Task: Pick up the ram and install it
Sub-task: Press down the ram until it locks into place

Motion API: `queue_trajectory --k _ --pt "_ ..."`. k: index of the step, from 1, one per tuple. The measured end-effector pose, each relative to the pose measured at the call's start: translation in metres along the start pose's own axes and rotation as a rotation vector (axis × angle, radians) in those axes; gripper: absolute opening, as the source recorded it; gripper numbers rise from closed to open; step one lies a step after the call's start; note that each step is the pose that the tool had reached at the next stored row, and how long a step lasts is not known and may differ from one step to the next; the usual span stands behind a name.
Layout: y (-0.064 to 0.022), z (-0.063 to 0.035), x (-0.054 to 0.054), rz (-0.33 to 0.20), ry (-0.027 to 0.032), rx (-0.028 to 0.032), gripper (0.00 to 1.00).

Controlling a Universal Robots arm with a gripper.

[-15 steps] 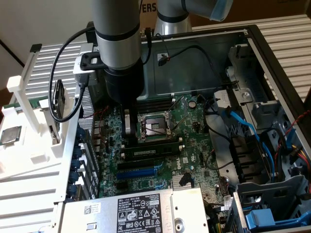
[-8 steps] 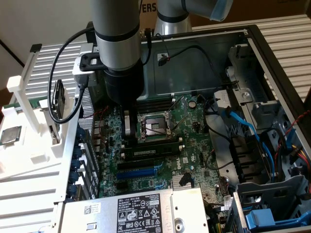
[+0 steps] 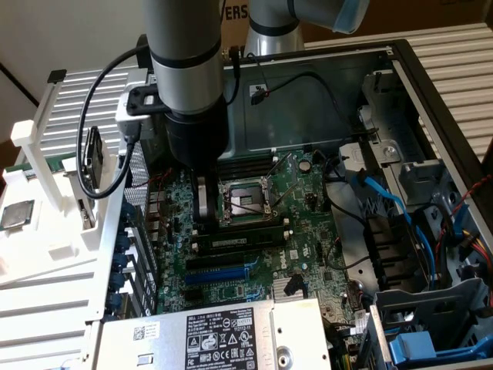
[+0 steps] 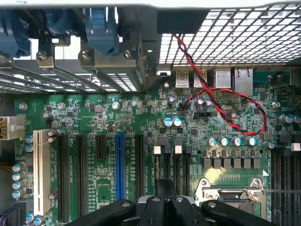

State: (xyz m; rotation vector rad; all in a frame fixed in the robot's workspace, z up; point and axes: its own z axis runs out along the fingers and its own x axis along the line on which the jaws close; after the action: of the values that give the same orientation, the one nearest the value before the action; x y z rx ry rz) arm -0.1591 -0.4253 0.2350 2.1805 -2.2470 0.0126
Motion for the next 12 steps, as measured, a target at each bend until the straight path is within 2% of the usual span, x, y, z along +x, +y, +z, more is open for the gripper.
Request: queue_trajectory --k 12 --pt "0.0 0.0049 0.0 0.0 0.0005 0.002 0.11"
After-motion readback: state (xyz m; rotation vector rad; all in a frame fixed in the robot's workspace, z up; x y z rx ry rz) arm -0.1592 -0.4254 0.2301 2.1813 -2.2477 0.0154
